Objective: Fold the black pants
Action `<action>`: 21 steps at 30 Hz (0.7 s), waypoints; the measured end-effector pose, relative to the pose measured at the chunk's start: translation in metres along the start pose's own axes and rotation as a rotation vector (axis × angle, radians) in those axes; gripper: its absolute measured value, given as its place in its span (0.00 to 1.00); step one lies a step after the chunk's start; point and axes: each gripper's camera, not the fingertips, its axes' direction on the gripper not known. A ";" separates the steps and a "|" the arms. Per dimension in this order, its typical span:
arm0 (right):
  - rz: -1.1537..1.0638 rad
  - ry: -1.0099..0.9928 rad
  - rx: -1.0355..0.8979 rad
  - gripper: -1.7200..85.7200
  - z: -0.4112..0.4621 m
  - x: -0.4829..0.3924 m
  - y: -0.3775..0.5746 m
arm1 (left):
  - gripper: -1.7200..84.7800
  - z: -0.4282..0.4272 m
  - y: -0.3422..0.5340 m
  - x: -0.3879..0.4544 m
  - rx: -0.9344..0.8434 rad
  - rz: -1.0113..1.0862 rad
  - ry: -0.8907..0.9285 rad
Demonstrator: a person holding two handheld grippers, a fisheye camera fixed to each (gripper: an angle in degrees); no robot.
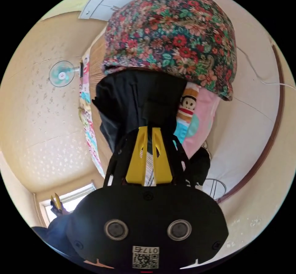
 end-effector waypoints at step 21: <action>-1.090 -0.928 -0.462 0.03 -0.078 -0.338 0.187 | 0.20 0.130 0.005 0.148 -0.173 0.475 -0.068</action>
